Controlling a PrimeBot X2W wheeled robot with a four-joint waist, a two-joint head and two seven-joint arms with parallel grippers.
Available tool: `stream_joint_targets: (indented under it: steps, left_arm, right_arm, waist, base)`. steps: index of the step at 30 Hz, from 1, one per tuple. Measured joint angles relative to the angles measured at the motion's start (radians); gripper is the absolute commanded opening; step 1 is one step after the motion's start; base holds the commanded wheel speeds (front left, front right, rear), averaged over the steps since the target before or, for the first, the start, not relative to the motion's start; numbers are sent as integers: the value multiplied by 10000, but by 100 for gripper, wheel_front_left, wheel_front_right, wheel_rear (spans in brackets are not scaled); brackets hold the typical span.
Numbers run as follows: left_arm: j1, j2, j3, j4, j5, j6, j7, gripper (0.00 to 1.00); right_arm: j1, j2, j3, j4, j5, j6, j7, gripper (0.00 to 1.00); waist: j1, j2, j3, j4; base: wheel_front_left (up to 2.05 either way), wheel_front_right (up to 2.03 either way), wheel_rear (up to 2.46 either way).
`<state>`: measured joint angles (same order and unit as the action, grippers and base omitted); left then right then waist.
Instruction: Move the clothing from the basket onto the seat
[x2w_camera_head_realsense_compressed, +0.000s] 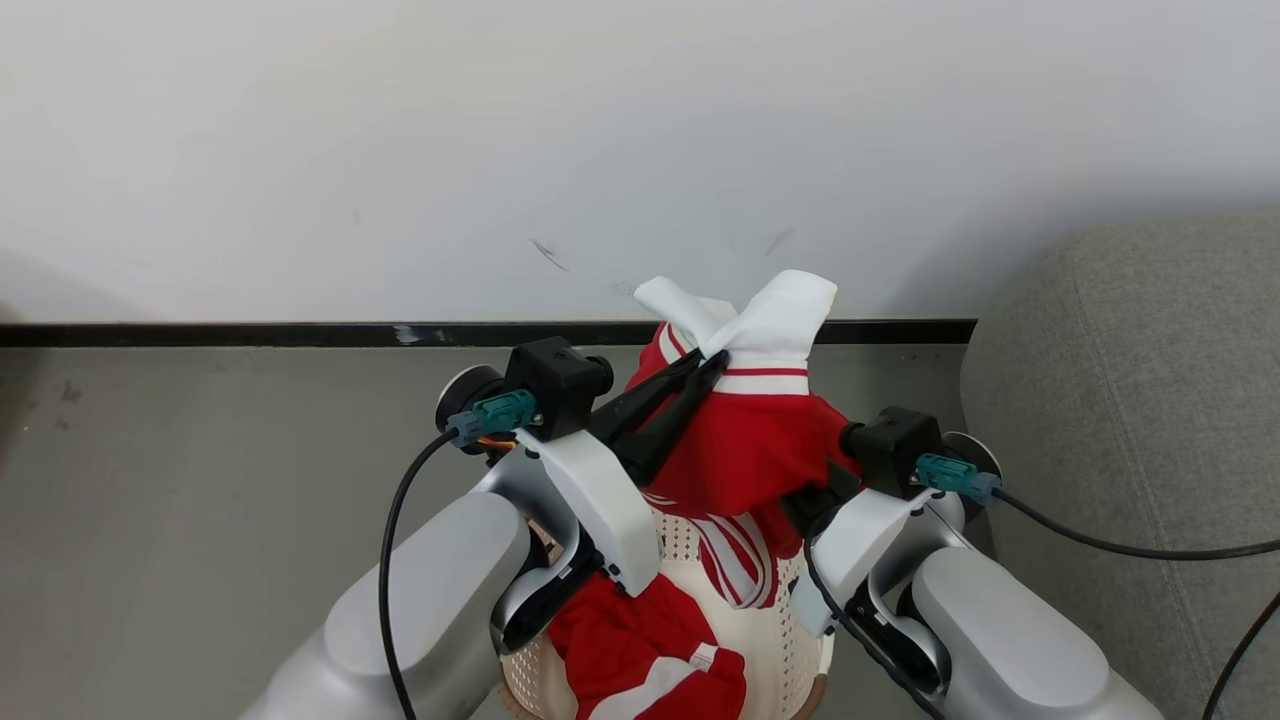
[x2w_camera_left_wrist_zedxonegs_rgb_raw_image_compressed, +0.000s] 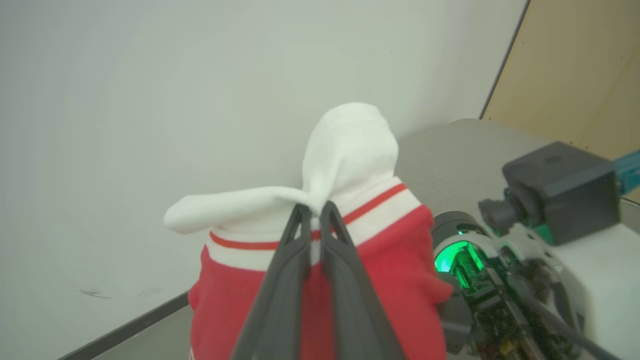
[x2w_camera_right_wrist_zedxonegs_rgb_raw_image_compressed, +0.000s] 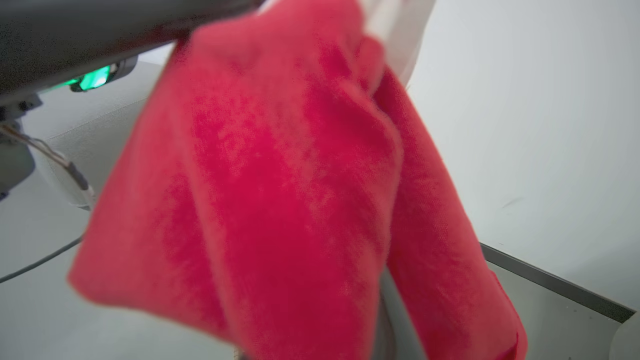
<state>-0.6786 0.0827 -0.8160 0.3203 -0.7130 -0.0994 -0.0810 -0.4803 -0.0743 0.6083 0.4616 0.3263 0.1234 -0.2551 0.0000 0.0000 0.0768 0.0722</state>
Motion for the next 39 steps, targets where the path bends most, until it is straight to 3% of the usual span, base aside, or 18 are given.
stream_joint_targets:
  steps: [1,2,4,5,6,7,29,39]
  left_arm:
    - [52,25,25,4,-2,2,-12,6]
    - [124,50,52,12,-13,13,-17,28]
    - [207,86,73,38,-17,29,-61,55]
    - [225,104,90,36,-17,82,-84,80]
    - [240,115,107,36,-17,90,-86,96]
    - [254,123,121,36,-19,90,-88,100]
    - [522,242,123,-134,-165,81,-433,100]
    - [751,566,-65,-134,-142,50,-539,100]
  right_arm:
    - [2,0,-42,-2,0,0,0,0]
    - [4,0,-88,-6,0,2,0,0]
    - [8,-2,-182,-52,-2,0,0,0]
    - [8,-2,-253,-109,-2,0,0,0]
    - [8,-4,-347,-184,-2,0,0,0]
    - [8,-10,-447,-280,-4,0,0,0]
    - [465,-606,-2359,-1294,-305,0,0,0]
    - [1039,-721,-3049,-1824,-479,0,0,0]
  waist:
    - [0,0,2,-12]
    - [0,0,3,-21]
    - [0,0,5,-41]
    - [0,1,7,-51]
    - [0,0,10,-60]
    - [0,0,12,-71]
    - [0,0,-52,-483]
    - [0,0,-89,-898]
  base:
    - [0,0,0]
    - [0,0,0]
    - [0,0,0]
    - [0,0,0]
    - [0,0,0]
    - [0,0,0]
    - [0,0,0]
    - [0,0,0]
